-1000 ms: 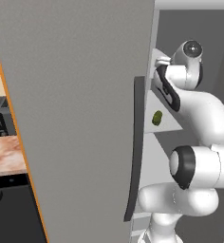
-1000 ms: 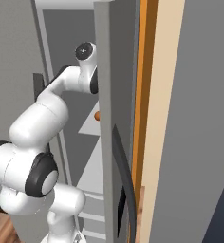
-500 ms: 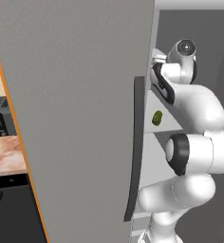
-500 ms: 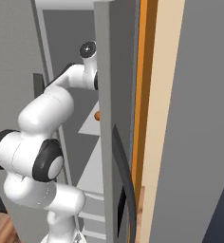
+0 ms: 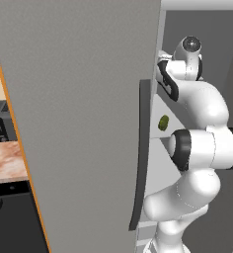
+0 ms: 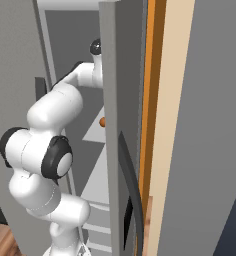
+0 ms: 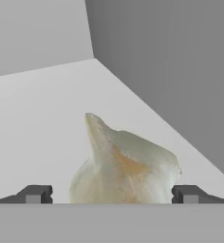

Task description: Take the garlic, cucumber, and tangerine from the freezer and place them in the bowl on the counter.

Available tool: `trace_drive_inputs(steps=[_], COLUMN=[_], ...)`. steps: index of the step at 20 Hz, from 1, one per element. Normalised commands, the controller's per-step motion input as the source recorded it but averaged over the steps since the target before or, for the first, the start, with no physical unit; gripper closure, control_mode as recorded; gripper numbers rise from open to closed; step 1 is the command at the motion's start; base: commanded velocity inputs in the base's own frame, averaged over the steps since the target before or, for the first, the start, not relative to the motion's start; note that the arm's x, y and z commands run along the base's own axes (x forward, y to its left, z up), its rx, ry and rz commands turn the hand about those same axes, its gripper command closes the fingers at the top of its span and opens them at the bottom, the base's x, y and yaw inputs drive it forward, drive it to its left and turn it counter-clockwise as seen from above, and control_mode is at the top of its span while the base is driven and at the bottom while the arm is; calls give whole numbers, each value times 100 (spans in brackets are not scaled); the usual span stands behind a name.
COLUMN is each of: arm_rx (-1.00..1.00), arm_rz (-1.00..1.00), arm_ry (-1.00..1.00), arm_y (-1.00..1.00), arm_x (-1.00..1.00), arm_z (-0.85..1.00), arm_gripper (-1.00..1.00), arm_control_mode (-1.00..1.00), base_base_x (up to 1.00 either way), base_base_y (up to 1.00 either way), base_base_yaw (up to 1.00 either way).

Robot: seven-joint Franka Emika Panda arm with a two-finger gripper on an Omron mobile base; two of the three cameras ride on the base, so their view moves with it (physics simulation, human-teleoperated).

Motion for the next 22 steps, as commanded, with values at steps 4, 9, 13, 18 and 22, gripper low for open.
trace_drive_inputs(steps=[4, 9, 13, 18, 22], arm_rx=[0, 0, 0, 0, 0], arm_rz=[0, 0, 0, 0, 0], arm_ry=[2, 0, 0, -2, 0], arm_y=[0, 0, 0, 0, 0], arm_x=[12, 1, -6, -82, -90], arm_z=[0, 0, 0, 0, 7], arm_gripper=[100, 100, 100, 100, 100], arm_control_mode=[-100, -100, -100, -100, -100], base_base_x=[0, 0, 0, 0, 0], base_base_y=[0, 0, 0, 0, 0], base_base_yaw=[0, 0, 0, 0, 0])
